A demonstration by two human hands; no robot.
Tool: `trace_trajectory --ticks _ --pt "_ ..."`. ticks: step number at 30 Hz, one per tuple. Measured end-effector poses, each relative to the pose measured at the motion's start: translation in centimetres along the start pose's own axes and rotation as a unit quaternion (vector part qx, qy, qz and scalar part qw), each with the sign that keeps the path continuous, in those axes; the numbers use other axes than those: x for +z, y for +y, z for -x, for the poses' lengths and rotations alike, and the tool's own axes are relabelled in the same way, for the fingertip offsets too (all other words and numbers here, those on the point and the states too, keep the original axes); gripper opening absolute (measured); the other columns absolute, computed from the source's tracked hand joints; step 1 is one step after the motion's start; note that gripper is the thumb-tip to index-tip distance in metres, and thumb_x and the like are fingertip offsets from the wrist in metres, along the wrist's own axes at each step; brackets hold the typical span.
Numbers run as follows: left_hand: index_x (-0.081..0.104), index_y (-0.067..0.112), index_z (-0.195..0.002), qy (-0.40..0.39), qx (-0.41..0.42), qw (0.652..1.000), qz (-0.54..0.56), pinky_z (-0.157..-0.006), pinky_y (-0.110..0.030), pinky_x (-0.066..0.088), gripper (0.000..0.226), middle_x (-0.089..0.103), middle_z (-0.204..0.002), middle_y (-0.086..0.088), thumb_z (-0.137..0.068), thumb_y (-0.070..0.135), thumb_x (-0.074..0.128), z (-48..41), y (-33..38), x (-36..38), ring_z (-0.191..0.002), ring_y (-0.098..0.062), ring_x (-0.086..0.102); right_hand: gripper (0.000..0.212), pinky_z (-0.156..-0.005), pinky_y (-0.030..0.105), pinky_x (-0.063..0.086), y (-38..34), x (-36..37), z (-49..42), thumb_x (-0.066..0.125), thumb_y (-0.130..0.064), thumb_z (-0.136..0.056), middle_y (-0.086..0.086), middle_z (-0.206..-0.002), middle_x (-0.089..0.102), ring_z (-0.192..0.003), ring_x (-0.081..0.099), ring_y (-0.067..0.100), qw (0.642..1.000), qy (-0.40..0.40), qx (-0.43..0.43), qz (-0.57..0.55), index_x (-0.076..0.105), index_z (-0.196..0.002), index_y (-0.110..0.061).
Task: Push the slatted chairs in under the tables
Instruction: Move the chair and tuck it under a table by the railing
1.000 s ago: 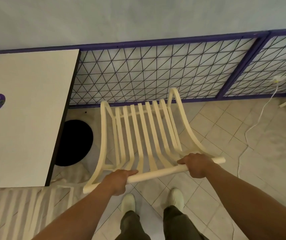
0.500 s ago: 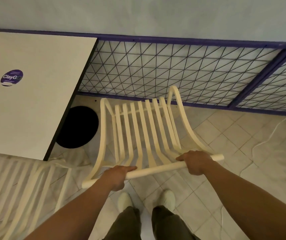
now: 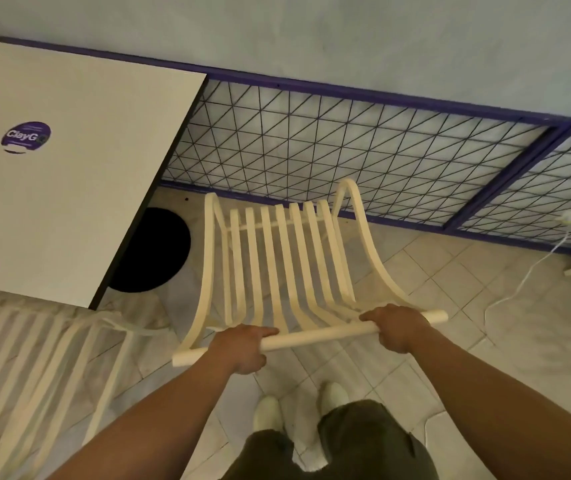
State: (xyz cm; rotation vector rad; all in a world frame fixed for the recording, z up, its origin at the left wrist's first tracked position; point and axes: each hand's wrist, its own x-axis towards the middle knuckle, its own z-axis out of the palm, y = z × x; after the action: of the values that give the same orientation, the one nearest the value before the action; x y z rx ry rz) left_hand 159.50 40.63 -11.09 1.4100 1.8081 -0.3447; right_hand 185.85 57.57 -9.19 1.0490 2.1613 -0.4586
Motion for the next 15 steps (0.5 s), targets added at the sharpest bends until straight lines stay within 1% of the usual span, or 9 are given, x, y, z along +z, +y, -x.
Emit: trace_trajectory --ticks 2,4,7,9,12,15 --pt "0.031 0.051 -0.150 0.007 -0.010 1.000 -0.006 -0.089 -0.038 0.048 0.063 0.054 -0.142 0.005 -0.094 0.039 0.057 0.0 0.1 0.2 -0.119 -0.022 0.058 0.056 -0.099 0.035 0.047 0.2 -0.1 -0.2 0.059 -0.020 -0.093 -0.005 -0.133 0.057 -0.114 0.058 0.018 1.000 -0.001 -0.007 0.001 0.044 -0.142 -0.044" --pt "0.032 0.052 -0.149 0.007 -0.023 1.000 -0.008 -0.088 -0.038 0.049 0.062 0.056 -0.139 0.005 -0.095 0.035 0.057 -0.4 0.2 0.3 -0.116 -0.022 0.059 0.057 -0.097 0.035 0.048 0.7 -0.3 -0.8 0.060 -0.020 -0.092 -0.006 -0.133 0.056 -0.113 0.058 0.017 1.000 -0.008 -0.019 0.005 0.044 -0.140 -0.046" --pt "0.030 0.053 -0.149 -0.006 -0.046 0.999 -0.013 -0.082 -0.036 0.048 0.070 0.057 -0.135 0.002 -0.094 0.017 0.054 -0.6 0.7 0.2 -0.112 -0.023 0.061 0.062 -0.099 0.036 0.047 1.2 -0.4 -1.4 0.060 -0.021 -0.091 -0.004 -0.136 0.053 -0.116 0.057 0.019 0.999 -0.035 -0.036 0.017 0.039 -0.144 -0.046" --pt "0.028 0.053 -0.150 -0.011 -0.064 0.998 -0.019 -0.082 -0.034 0.048 0.076 0.057 -0.135 0.002 -0.093 0.010 0.053 -0.7 1.1 0.2 -0.112 -0.023 0.060 0.065 -0.098 0.036 0.047 1.6 -0.5 -1.7 0.058 -0.020 -0.091 -0.002 -0.136 0.053 -0.115 0.057 0.020 0.997 -0.046 -0.050 0.029 0.036 -0.147 -0.044" --pt "0.025 0.055 -0.151 -0.020 -0.086 0.996 -0.029 -0.090 -0.035 0.052 0.083 0.054 -0.138 0.001 -0.093 0.006 0.056 -0.8 1.3 0.3 -0.113 -0.023 0.060 0.066 -0.095 0.036 0.048 1.9 -0.6 -1.9 0.056 -0.018 -0.091 0.002 -0.133 0.054 -0.112 0.059 0.022 0.995 -0.059 -0.075 0.031 0.034 -0.149 -0.040" --pt "0.025 0.056 -0.151 -0.011 -0.089 0.995 -0.031 -0.088 -0.032 0.051 0.082 0.053 -0.141 0.001 -0.094 0.006 0.057 -0.7 1.3 0.5 -0.112 -0.023 0.060 0.068 -0.094 0.035 0.049 2.0 -0.6 -2.0 0.055 -0.013 -0.091 0.003 -0.135 0.053 -0.112 0.058 0.023 0.993 -0.067 -0.096 0.033 0.033 -0.151 -0.036"
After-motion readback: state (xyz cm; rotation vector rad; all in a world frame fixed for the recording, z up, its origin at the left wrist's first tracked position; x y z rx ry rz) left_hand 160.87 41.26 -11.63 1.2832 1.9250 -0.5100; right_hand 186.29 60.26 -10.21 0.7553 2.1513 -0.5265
